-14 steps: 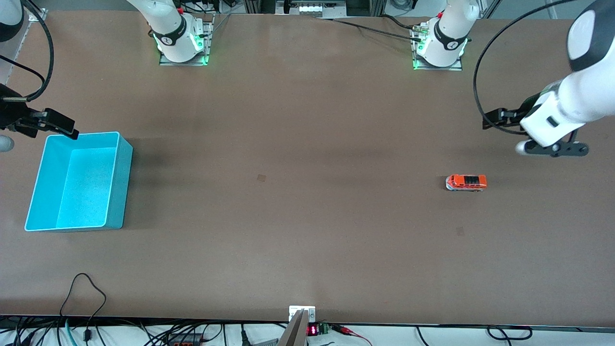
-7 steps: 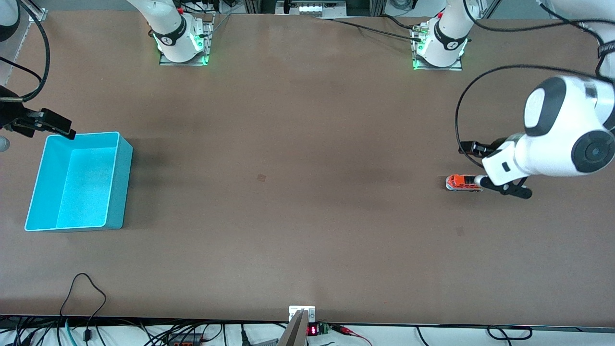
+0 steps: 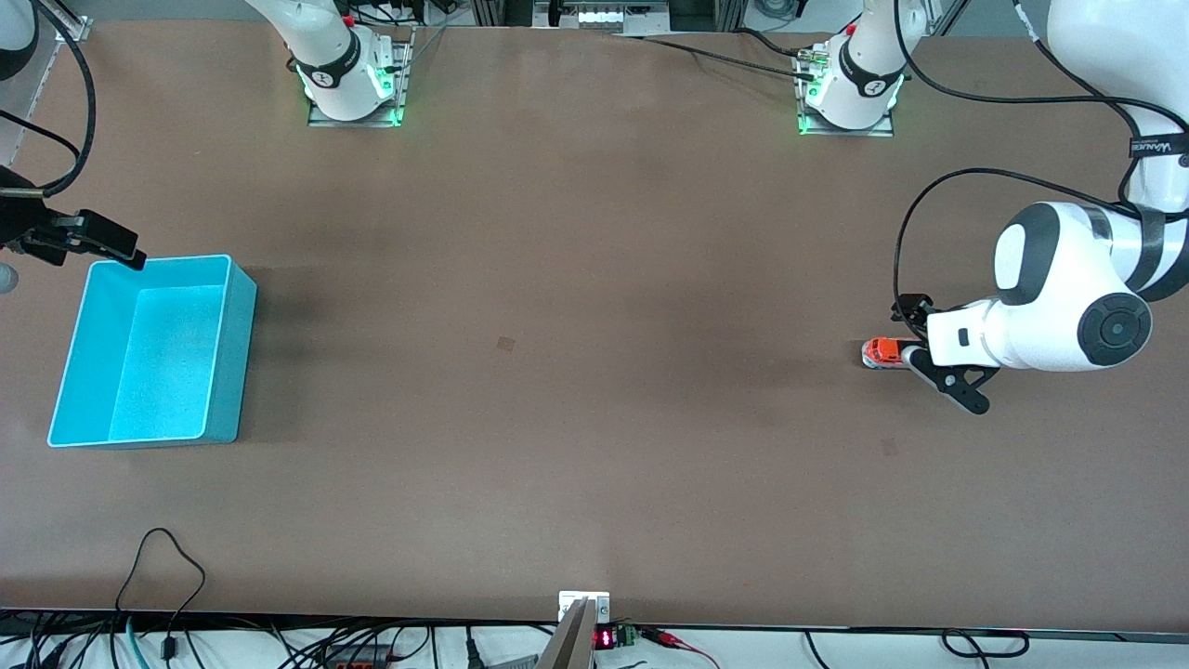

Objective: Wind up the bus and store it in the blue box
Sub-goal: 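Lower the left gripper over the orange toy bus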

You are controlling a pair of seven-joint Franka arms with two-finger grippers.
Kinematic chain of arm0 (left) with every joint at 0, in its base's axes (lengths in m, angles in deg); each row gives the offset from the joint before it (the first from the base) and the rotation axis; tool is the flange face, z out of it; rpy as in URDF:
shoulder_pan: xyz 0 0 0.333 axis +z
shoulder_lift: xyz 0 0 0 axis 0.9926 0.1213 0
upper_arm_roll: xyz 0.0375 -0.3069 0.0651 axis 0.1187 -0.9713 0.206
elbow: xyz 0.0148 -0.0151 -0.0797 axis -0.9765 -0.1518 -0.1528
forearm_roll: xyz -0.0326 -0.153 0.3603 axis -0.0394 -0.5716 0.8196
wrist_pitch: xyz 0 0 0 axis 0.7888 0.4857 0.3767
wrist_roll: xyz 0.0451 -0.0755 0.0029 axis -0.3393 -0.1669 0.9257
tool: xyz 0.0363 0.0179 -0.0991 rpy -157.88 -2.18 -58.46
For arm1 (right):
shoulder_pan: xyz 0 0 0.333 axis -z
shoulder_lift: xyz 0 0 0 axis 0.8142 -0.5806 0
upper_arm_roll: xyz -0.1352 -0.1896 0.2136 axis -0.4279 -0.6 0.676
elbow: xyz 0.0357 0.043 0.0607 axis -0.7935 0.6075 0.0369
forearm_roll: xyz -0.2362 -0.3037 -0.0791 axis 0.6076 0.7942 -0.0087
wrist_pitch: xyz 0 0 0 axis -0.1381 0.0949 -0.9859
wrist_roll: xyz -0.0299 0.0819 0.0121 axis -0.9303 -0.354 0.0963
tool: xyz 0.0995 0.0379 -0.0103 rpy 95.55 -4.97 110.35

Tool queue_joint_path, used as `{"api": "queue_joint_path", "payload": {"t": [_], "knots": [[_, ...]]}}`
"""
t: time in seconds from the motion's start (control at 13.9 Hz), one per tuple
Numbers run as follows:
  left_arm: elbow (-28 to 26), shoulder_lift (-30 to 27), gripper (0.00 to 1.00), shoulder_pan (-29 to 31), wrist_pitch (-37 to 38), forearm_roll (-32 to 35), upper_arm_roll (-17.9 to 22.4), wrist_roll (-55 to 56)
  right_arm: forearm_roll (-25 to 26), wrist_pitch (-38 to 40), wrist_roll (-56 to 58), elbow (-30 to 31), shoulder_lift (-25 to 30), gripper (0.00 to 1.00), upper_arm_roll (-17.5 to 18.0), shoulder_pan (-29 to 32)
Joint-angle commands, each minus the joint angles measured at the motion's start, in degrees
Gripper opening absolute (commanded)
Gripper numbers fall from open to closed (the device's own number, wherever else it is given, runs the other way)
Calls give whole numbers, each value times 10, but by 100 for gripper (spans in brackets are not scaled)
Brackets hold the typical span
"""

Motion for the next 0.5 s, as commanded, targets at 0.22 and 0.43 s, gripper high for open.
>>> {"api": "queue_joint_path", "payload": {"t": [0.22,0.43], "knots": [[-123,-11,100,33,-174,24,-3,-371,-9,8,0,-10,-2,100,3,1],[-130,-11,100,33,-212,22,-3,-475,-9,8,-1,-10,-2,100,3,1]]}}
